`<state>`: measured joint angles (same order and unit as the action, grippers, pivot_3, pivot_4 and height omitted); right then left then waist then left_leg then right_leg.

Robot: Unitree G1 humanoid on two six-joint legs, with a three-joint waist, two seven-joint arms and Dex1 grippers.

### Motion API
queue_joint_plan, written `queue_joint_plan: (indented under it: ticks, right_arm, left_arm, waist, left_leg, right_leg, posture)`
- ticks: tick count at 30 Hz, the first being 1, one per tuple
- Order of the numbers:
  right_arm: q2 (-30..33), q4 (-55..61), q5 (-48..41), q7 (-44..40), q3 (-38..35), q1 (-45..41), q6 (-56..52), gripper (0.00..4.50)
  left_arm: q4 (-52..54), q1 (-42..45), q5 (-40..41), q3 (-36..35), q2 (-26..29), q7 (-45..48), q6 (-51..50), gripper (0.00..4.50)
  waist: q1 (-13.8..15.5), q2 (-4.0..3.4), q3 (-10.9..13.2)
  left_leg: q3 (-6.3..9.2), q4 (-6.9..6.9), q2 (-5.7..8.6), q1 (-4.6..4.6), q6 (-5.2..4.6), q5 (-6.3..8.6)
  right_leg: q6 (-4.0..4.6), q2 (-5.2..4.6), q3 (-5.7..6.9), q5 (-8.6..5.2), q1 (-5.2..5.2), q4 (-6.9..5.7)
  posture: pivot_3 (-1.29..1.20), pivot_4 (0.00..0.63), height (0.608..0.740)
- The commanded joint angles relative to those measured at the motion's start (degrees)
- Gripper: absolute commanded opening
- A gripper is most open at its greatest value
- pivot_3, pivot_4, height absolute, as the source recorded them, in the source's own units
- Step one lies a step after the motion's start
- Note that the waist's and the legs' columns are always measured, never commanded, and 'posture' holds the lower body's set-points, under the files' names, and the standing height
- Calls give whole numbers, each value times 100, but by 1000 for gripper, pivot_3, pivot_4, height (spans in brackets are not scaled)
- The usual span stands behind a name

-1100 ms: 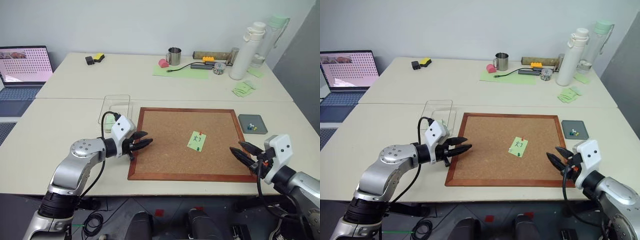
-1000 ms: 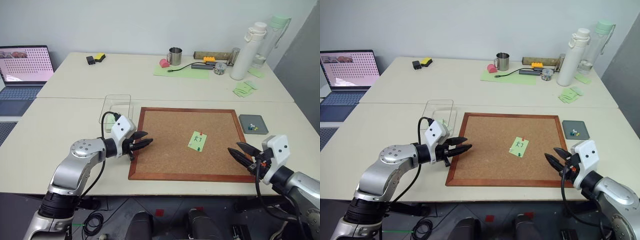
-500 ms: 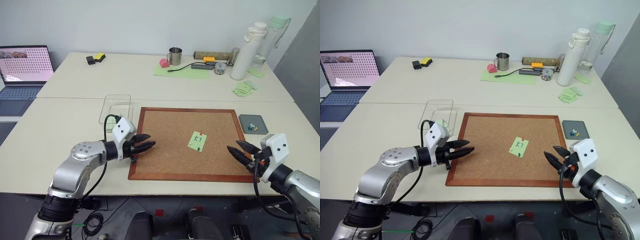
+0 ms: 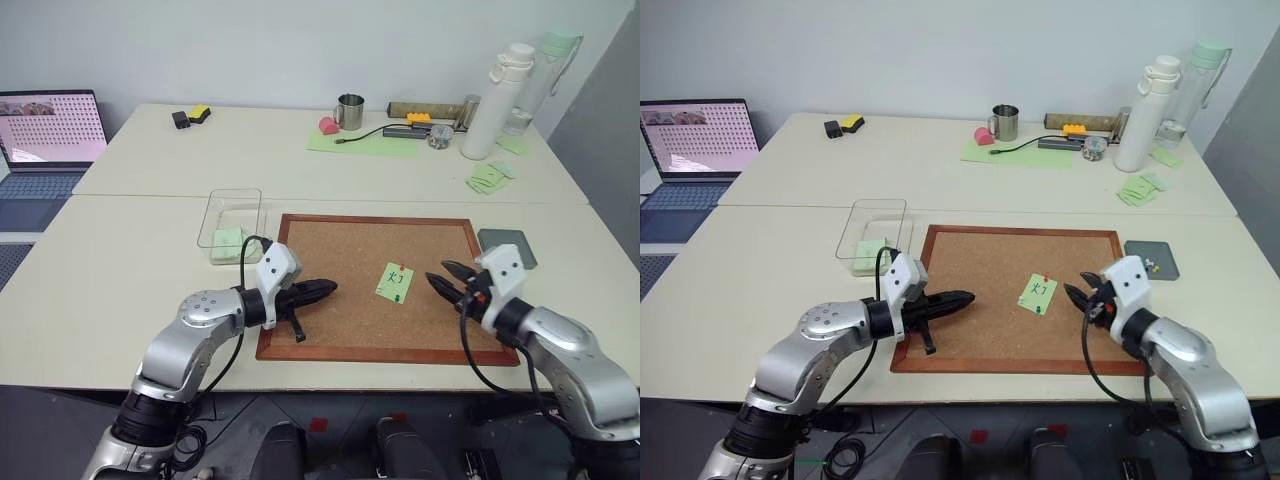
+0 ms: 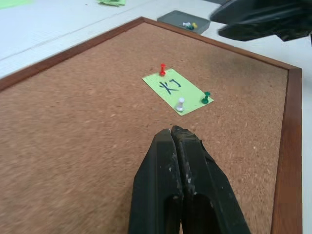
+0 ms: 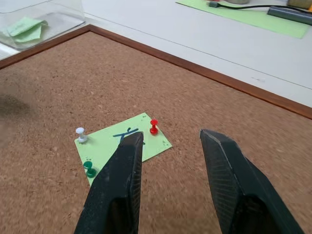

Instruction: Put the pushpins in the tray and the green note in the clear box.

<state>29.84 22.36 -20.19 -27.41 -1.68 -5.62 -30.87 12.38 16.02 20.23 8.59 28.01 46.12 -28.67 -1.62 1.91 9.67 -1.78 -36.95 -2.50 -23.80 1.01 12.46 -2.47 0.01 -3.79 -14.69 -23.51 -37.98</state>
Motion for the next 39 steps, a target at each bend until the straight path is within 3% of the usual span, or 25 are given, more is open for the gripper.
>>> queue_joint_plan:
  ticks: [1, 6, 15, 19, 25, 32, 39]
  right_arm:
    - [-242, -468, 310, -29, 375, -459, 338, 1910]
    - [-495, -1277, 649, -46, 646, -950, 616, 1910]
    - [-774, -2121, 804, -198, 741, -1291, 790, 1910]
    - [-864, -2280, 833, -215, 711, -1347, 854, 1369]
    - [-964, -2382, 845, -223, 698, -1381, 921, 10]
    - [-1102, -2206, 568, -355, 480, -1339, 1115, 10]
    - [-1127, -1569, 95, -511, 284, -1215, 624, 10]
  left_arm:
    - [-413, 149, -474, 409, -193, -126, 376, 19]
    - [-864, 156, -1148, 1022, -189, -210, 363, 19]
    - [-712, 113, -1127, 939, -199, -201, 146, 19]
    - [-624, 86, -1164, 954, -153, -164, 83, 0]
    - [-489, 52, -1215, 1030, -161, -171, -6, 0]
    - [-494, 27, -1270, 982, -152, -270, -188, 0]
    - [-539, 34, -1363, 1090, -104, -326, -447, 0]
  waist:
    - [-1, 0, 0]
    - [11, 1, -3]
    - [21, -3, -8]
    - [14, -5, -9]
    - [6, -5, -9]
    - [-10, -6, -9]
    - [-9, -9, -12]
  left_leg:
    - [0, -1, 0, 1, 0, 0]
    - [0, 0, -1, 0, 0, 0]
    - [-1, -6, 0, 6, 0, 0]
    - [0, -5, -1, 7, 0, 0]
    - [0, -3, -1, 7, 0, 0]
    - [-1, -2, -3, 9, 0, 0]
    - [0, 0, -5, 8, 0, 0]
  right_leg:
    - [1, 2, -1, 1, 0, -1]
    - [12, 3, -1, 7, 0, 0]
    - [9, -7, 1, 9, 10, -2]
    - [10, -6, 2, 9, 10, -3]
    - [11, -4, 2, 9, 10, -2]
    - [11, -2, 0, 9, 10, -2]
    - [11, -1, 0, 9, 8, -2]
  posture:
    - [0, 150, 740]
    - [0, 150, 740]
    - [0, 150, 740]
    - [0, 150, 740]
    - [0, 150, 740]
    - [0, 150, 740]
    - [0, 150, 740]
